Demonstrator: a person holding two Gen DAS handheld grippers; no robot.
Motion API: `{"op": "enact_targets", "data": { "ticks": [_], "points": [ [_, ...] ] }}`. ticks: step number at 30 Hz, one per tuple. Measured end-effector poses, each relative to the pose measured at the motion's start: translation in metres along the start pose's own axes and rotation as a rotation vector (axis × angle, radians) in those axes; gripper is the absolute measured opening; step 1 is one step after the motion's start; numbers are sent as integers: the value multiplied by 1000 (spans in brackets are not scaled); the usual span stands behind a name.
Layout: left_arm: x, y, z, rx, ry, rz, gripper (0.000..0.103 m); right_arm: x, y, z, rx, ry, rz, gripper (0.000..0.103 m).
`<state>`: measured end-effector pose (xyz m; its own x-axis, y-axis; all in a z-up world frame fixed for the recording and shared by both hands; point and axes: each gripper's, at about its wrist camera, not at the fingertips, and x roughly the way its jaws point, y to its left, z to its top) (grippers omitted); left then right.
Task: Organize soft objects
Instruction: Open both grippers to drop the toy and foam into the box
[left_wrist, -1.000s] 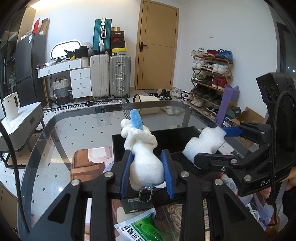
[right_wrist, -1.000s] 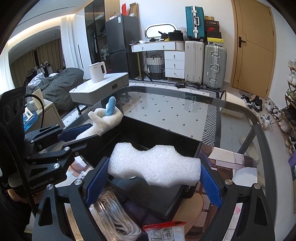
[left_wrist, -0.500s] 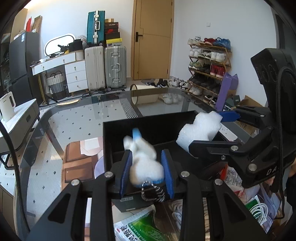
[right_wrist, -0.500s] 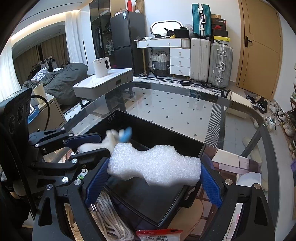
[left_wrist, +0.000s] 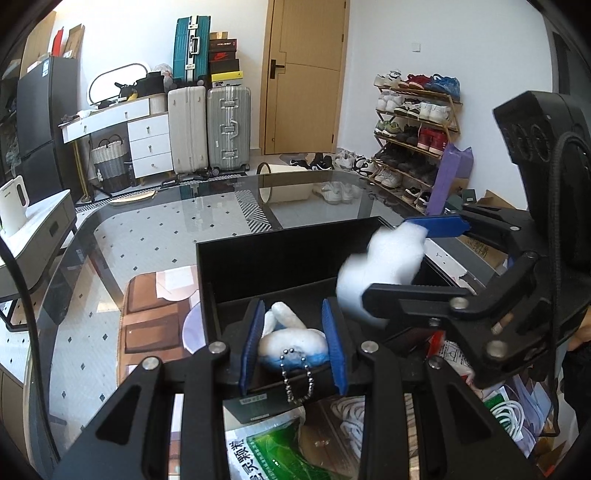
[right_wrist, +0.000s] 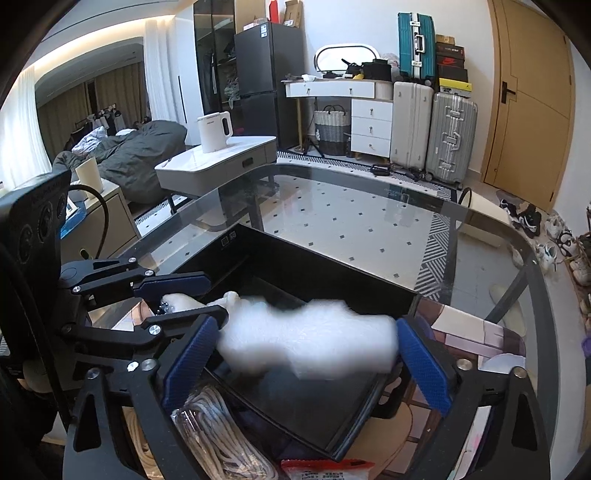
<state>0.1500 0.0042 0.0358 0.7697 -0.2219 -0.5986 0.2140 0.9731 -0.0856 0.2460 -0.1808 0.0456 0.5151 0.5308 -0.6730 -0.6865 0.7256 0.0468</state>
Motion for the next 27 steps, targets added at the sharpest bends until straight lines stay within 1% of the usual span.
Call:
{"op": "enact_targets", "data": {
  "ticks": [2, 3, 4, 6, 7, 9, 11, 12, 13, 15, 19, 21, 27],
  "points": [
    [-2, 0, 0, -5, 0, 8, 34, -8, -2, -3, 15, -10, 0, 101],
    [-4, 1, 0, -12, 0, 10, 42, -13, -2, -5, 22, -15, -1, 101],
    [-7, 2, 0, -22, -2, 11, 52, -18, -2, -6, 31, -22, -7, 102],
    [-15, 5, -1, -42, -21, -6, 56, -29, -3, -10, 48, -37, -10, 102],
    [-18, 5, -1, -44, -24, -6, 58, -35, -3, -13, 60, -42, -14, 102],
    [-24, 6, -3, -44, -31, 5, 60, -45, -2, -19, 78, -50, -19, 102],
    [-31, 7, -5, -52, -36, 17, 70, -57, 1, -28, 96, -61, -20, 102],
    [-35, 8, -7, -62, -45, 24, 82, -61, 1, -32, 104, -65, -19, 102],
    [-38, 9, -8, -70, -58, 32, 91, -66, 3, -37, 114, -72, -17, 102],
    [-46, 11, -13, -89, -79, 50, 97, -74, 6, -47, 132, -77, -15, 102],
    [-56, 15, -23, -116, -84, 73, 103, -88, 12, -64, 150, -89, -28, 102],
    [-61, 15, -29, -126, -82, 92, 103, -94, 15, -73, 168, -92, -35, 102],
    [-75, 15, -45, -157, -79, 93, 103, -109, 19, -92, 196, -94, -73, 102]
  ]
}}
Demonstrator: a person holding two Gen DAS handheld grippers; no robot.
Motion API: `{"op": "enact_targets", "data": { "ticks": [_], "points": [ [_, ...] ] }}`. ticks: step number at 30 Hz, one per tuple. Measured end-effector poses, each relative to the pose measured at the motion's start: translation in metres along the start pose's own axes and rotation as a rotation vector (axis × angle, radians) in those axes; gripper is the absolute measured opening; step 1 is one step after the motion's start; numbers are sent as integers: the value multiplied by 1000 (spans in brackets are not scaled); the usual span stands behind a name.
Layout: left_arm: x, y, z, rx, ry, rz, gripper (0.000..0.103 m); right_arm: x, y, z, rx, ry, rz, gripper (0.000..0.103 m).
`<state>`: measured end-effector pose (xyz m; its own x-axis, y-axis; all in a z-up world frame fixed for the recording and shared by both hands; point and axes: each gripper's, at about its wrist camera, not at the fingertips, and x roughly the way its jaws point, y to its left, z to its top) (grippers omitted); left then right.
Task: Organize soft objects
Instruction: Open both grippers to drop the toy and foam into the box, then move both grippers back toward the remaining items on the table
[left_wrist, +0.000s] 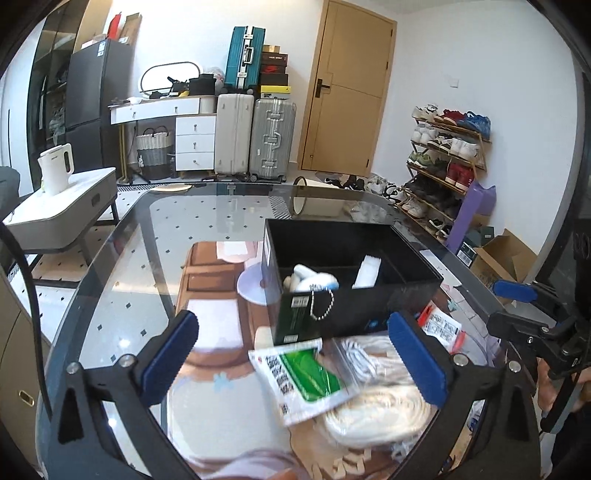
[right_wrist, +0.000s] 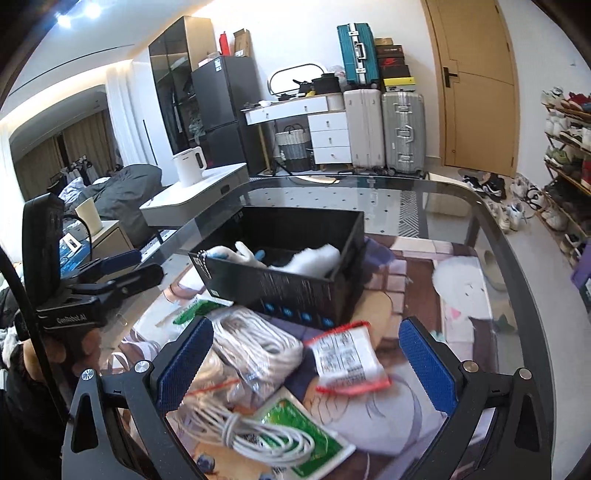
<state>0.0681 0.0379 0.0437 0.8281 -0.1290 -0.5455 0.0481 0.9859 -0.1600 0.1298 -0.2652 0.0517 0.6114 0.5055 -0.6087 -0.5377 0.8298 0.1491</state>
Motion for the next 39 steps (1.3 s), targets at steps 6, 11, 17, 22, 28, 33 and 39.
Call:
{"op": "enact_targets", "data": {
  "ticks": [6, 11, 17, 22, 28, 33, 39],
  "points": [
    [-15, -2, -12, 8, -11, 13, 103, -12, -6, -15, 26, -2, -28, 102],
    [-20, -6, -19, 21, -12, 23, 103, -16, -7, -24, 28, 14, -42, 102],
    [-22, -11, -26, 37, -4, 27, 103, -16, -7, -38, 20, 40, -50, 102],
    [-22, -14, -32, 43, 7, 23, 103, -15, -10, -48, 24, 63, -58, 102],
    [-18, -15, -39, 40, 28, 15, 103, -13, -14, -57, 32, 83, -68, 102],
    [-12, -13, -44, 32, 47, 19, 103, -10, -16, -57, 41, 90, -77, 102],
    [-7, -10, -44, 29, 57, 28, 103, -6, -18, -54, 36, 91, -92, 102]
  ]
}}
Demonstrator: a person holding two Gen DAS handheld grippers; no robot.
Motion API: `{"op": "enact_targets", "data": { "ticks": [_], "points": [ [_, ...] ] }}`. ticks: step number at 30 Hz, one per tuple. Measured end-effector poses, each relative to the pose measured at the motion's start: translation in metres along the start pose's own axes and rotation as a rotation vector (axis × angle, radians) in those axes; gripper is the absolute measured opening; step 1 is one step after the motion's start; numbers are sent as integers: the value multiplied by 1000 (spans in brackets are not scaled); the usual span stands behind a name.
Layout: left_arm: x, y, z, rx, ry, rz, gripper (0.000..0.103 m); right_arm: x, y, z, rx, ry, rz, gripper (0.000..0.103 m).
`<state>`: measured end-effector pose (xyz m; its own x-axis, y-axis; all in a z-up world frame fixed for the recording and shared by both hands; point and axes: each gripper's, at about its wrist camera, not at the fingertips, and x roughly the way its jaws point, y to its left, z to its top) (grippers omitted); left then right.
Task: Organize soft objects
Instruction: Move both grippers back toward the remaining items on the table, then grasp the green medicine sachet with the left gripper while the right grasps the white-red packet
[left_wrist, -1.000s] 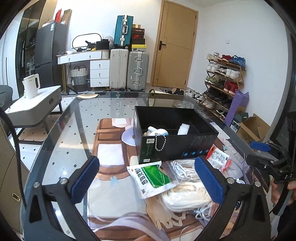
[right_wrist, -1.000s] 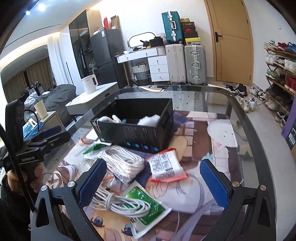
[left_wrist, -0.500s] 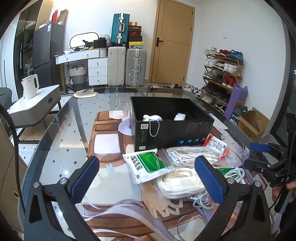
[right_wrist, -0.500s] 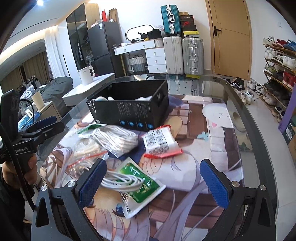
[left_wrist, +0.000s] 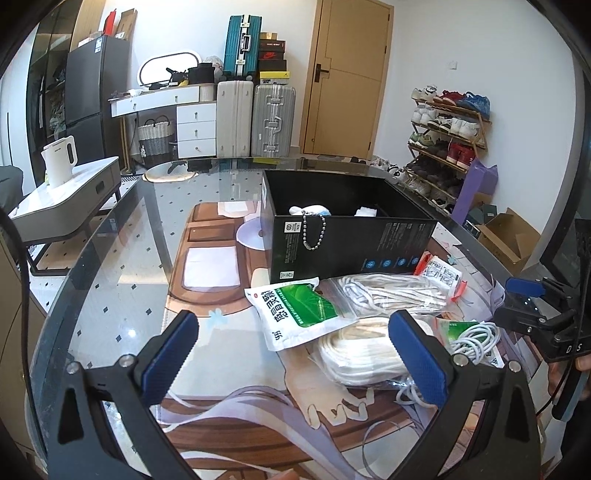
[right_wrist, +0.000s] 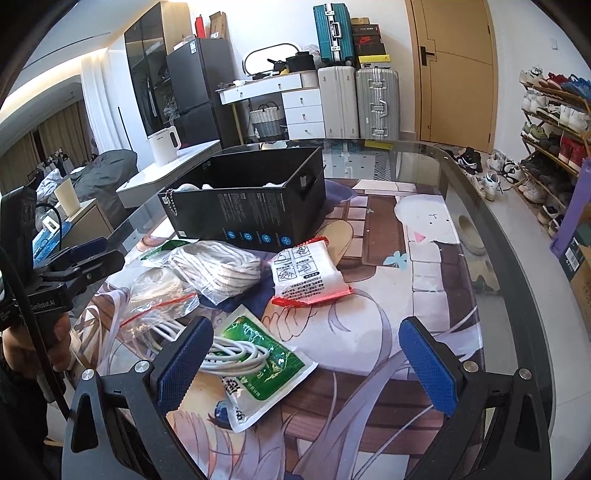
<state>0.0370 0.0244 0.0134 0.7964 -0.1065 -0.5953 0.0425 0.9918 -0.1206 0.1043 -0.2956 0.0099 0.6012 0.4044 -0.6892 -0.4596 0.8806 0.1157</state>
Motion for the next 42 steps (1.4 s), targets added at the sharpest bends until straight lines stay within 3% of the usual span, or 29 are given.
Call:
{"op": "enact_targets", "data": {
  "ticks": [10, 15, 21, 33, 42],
  "points": [
    [18, 13, 10, -26, 54, 29, 103, 16, -6, 14, -7, 22, -45, 102],
    [31, 27, 14, -90, 90, 28, 103, 30, -13, 23, -1, 49, -68, 102],
    [46, 27, 17, -71, 133, 39, 103, 46, -18, 28, -12, 84, -79, 102],
    [73, 34, 23, -104, 237, 22, 103, 74, -19, 34, -62, 153, -70, 102],
    [72, 40, 24, -71, 261, 21, 103, 89, -17, 36, -81, 185, -28, 101]
  ]
}}
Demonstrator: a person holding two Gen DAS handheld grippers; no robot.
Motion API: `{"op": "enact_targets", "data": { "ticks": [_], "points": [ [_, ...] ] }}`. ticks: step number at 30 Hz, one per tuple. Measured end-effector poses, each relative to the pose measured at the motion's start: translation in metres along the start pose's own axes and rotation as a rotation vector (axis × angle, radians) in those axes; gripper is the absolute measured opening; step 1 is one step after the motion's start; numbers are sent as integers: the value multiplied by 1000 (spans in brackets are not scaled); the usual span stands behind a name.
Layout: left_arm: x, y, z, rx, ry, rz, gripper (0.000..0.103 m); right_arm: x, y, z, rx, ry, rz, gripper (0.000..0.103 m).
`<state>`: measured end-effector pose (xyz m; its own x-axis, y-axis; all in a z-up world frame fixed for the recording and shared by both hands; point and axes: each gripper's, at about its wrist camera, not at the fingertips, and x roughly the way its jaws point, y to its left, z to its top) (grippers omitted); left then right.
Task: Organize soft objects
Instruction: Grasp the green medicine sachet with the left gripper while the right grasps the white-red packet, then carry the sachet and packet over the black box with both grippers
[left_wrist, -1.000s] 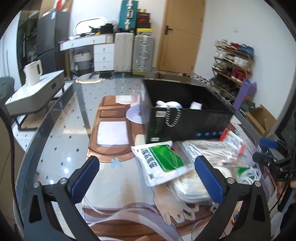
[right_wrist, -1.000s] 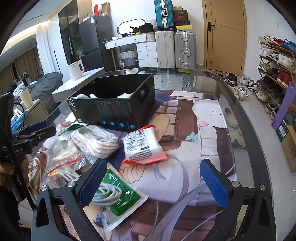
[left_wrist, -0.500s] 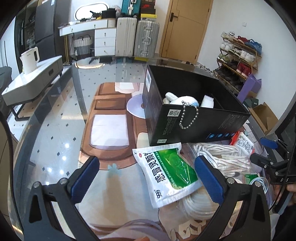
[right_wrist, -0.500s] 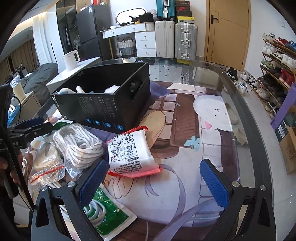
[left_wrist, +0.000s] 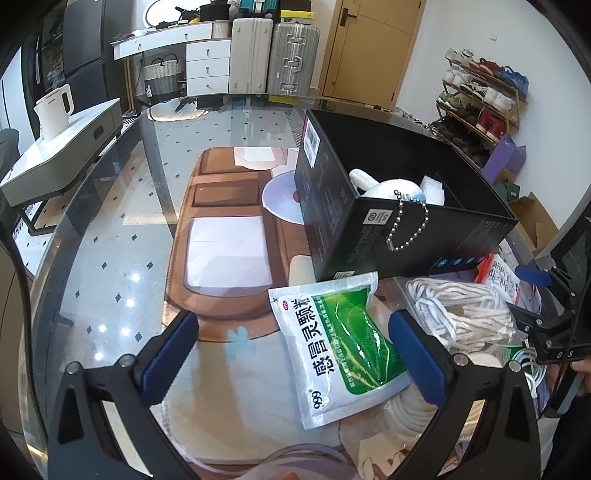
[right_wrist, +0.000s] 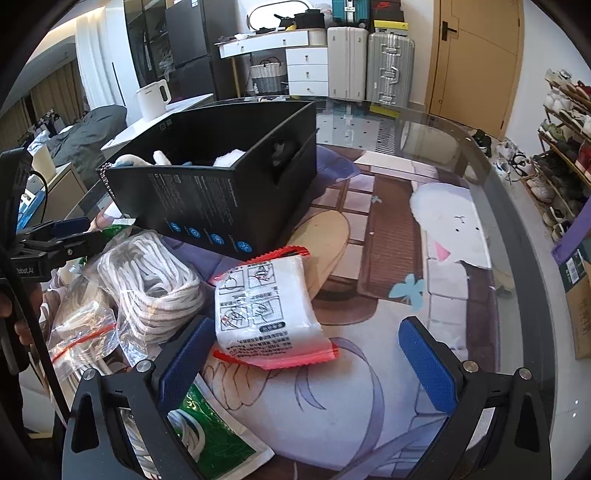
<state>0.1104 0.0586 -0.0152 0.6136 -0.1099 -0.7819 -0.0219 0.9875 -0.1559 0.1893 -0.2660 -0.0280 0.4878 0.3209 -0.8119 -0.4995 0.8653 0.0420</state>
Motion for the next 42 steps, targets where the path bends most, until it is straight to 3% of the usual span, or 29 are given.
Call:
{"op": "enact_targets", "data": {
  "ticks": [3, 5, 12, 14, 17, 19, 24, 42],
  "points": [
    [2, 2, -1, 6, 8, -4, 103, 3, 1, 2, -2, 2, 13, 96],
    [4, 0, -2, 4, 13, -6, 103, 2, 2, 3, -5, -3, 24, 88],
    [2, -8, -5, 43, 5, -13, 94, 0, 10, 3, -42, -8, 36, 78],
    [1, -9, -6, 57, -2, -14, 90, -1, 13, 2, -54, -11, 32, 69],
    [-1, -11, -8, 85, -18, -7, 72, -3, 14, 2, -61, -16, 36, 59],
    [-3, -13, -9, 104, -26, -12, 51, -5, 14, 0, -61, -18, 41, 57],
    [-6, -10, -9, 97, -38, -33, 38, -11, 15, -5, -57, -31, 42, 52],
    [-51, 1, -11, 45, -174, -40, 34, -68, 15, -17, -36, -161, 24, 47]
  ]
}}
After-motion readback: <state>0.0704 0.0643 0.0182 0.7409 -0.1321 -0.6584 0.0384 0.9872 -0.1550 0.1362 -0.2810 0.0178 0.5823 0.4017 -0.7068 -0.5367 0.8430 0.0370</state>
